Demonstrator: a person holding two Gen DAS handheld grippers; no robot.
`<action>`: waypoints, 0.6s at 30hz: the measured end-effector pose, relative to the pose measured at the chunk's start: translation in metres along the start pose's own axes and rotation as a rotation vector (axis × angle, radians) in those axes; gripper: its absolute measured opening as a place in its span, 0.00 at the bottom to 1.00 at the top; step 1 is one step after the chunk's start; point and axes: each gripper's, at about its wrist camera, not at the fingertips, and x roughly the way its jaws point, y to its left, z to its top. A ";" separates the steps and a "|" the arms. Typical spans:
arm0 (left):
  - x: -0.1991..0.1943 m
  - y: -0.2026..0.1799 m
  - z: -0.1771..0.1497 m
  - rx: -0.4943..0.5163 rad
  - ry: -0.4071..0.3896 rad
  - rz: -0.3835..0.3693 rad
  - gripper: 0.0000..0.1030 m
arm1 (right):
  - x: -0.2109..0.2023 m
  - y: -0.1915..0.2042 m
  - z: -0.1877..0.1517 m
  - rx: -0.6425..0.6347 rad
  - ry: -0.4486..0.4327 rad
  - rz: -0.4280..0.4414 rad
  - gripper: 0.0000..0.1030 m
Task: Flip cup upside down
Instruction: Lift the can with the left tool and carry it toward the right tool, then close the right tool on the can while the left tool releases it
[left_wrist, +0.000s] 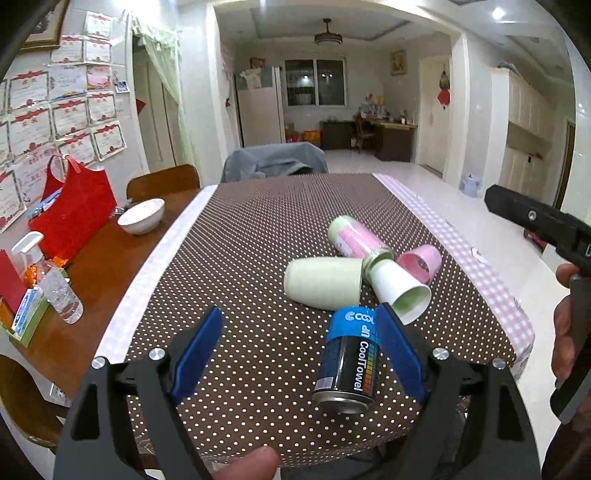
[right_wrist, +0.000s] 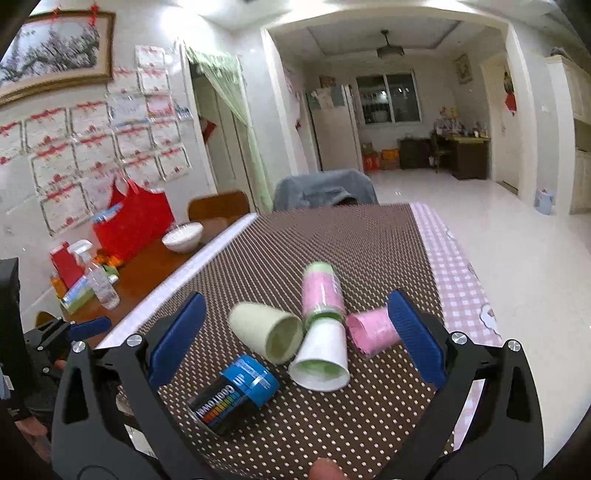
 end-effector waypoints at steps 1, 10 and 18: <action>-0.004 0.001 0.001 -0.003 -0.008 0.004 0.81 | -0.002 0.001 0.001 -0.005 -0.013 0.019 0.94; -0.031 0.008 0.005 -0.029 -0.074 0.051 0.81 | -0.001 0.016 0.003 -0.082 -0.002 0.085 0.94; -0.042 0.015 0.003 -0.056 -0.102 0.091 0.81 | 0.010 0.030 -0.004 -0.145 0.085 0.128 0.94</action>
